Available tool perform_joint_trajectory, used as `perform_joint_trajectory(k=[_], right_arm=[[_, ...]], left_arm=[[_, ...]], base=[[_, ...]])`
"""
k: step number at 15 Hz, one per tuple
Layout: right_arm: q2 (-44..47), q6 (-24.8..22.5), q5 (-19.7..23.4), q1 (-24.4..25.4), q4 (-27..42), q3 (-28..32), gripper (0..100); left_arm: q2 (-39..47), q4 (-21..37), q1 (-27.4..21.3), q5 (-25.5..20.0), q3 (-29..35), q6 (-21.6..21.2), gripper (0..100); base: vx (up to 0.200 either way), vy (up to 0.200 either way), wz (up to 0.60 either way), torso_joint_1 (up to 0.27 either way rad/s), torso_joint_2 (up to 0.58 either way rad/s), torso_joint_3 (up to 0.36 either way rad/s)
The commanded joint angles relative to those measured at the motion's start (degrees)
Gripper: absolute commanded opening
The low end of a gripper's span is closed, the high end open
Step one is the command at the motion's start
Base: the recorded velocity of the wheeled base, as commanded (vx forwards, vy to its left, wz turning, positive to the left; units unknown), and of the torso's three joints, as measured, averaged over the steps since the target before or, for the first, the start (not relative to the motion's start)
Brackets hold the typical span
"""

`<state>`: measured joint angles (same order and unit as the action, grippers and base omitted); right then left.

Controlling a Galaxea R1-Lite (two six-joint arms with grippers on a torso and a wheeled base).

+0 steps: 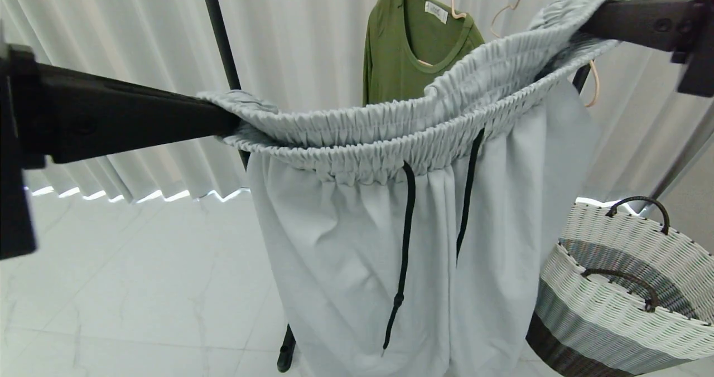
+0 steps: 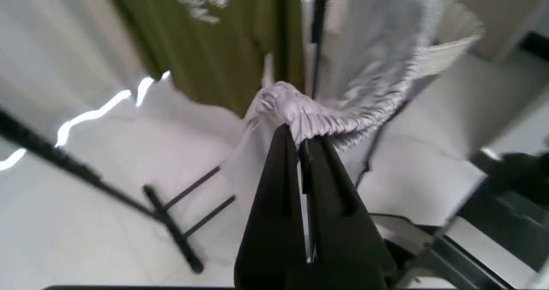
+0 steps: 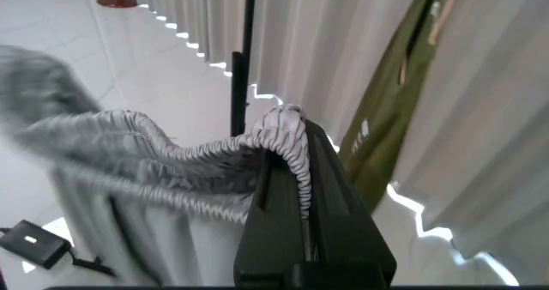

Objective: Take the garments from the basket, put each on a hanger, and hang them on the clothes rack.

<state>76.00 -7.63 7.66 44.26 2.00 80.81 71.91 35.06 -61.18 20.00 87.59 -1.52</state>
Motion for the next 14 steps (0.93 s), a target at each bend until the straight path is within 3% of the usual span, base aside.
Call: perform_joint_trajectory(k=[1,6,9,12,14], right_arm=[[5.48,-0.02,0.08,0.38,-0.33,2.51,0],[3.81,-0.02,-0.1,-1.2,2.48,2.6,0],[-0.67,-0.02,-0.1,-4.98,11.1,4.53,0],[-5.68,0.07,0.34,-6.21,22.17,7.87,0],[-8.06,0.07,0.96,-5.86,26.3,7.96,0]], left_arm=[[-3.01,0.1,-5.0,-0.05,0.04,0.03,0],[-2.65,0.1,-5.61,-0.23,0.39,-0.23,0],[0.86,-0.52,2.47,-0.23,2.32,-2.43,0],[7.01,-8.08,9.94,-0.14,4.34,-5.51,0],[9.3,-10.27,12.23,-0.14,4.34,-8.5,0]], base=[[0.0,0.0,0.0,0.0,0.0,0.0],[0.0,0.0,0.0,0.0,0.0,0.0],[0.0,0.0,0.0,0.0,0.0,0.0],[0.0,0.0,0.0,0.0,0.0,0.0],[0.0,0.0,0.0,0.0,0.0,0.0]])
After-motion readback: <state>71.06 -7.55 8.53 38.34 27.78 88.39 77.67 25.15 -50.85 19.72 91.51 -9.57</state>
